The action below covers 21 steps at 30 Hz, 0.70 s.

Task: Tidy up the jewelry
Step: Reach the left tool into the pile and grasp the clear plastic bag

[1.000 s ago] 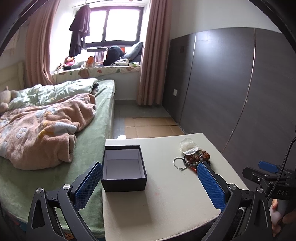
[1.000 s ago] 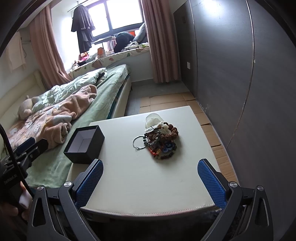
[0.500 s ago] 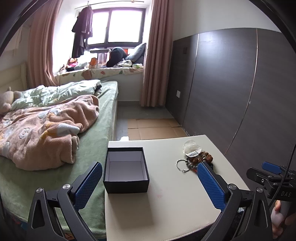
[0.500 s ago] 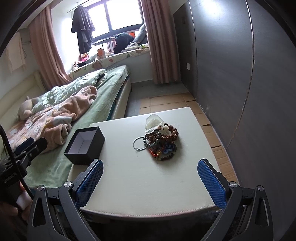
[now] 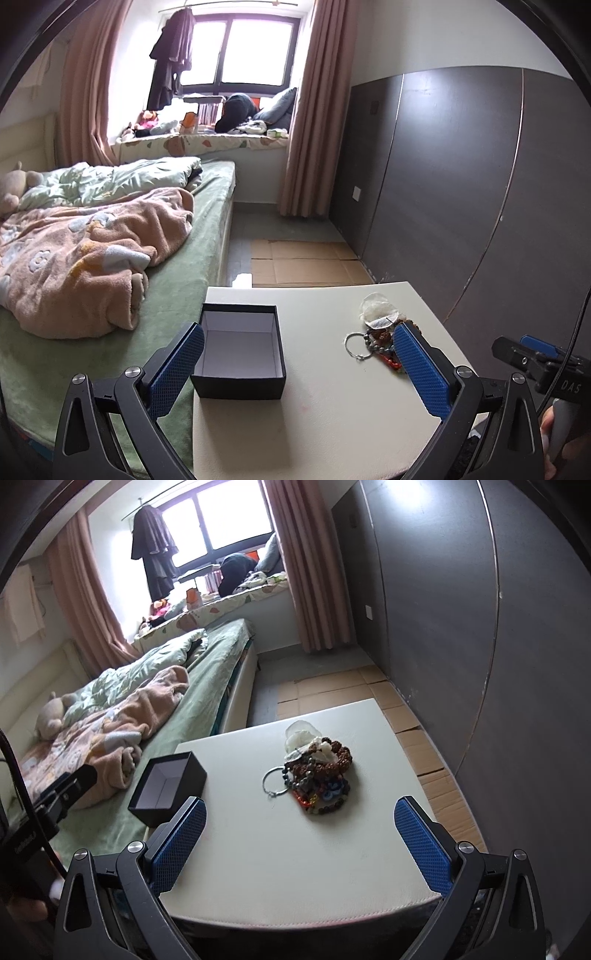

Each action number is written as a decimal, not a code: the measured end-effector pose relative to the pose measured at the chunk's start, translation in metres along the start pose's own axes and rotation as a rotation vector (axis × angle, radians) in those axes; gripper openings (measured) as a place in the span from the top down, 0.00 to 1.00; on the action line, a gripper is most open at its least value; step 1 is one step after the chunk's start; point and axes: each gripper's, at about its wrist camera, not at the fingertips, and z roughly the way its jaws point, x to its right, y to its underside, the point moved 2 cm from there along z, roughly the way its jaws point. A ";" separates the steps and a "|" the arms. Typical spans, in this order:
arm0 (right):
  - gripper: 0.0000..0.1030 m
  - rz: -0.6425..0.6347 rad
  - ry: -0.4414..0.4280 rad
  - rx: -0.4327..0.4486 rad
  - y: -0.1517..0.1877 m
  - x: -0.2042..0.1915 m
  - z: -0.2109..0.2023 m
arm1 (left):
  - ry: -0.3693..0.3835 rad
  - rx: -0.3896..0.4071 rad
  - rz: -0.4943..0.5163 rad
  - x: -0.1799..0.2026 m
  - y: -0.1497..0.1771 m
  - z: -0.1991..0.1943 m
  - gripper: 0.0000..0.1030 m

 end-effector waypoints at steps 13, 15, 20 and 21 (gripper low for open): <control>0.00 0.162 0.025 -0.038 -0.019 0.034 0.040 | 0.090 -0.074 -0.019 0.014 -0.010 0.049 0.01; 0.00 0.177 0.020 -0.038 -0.022 0.037 0.043 | 0.106 -0.085 -0.018 0.016 -0.013 0.056 0.01; 0.00 0.178 0.007 -0.047 -0.027 0.041 0.056 | 0.154 -0.141 -0.011 0.024 -0.020 0.073 0.01; 0.00 0.175 0.005 -0.044 -0.029 0.041 0.058 | 0.151 -0.151 -0.005 0.027 -0.022 0.076 0.01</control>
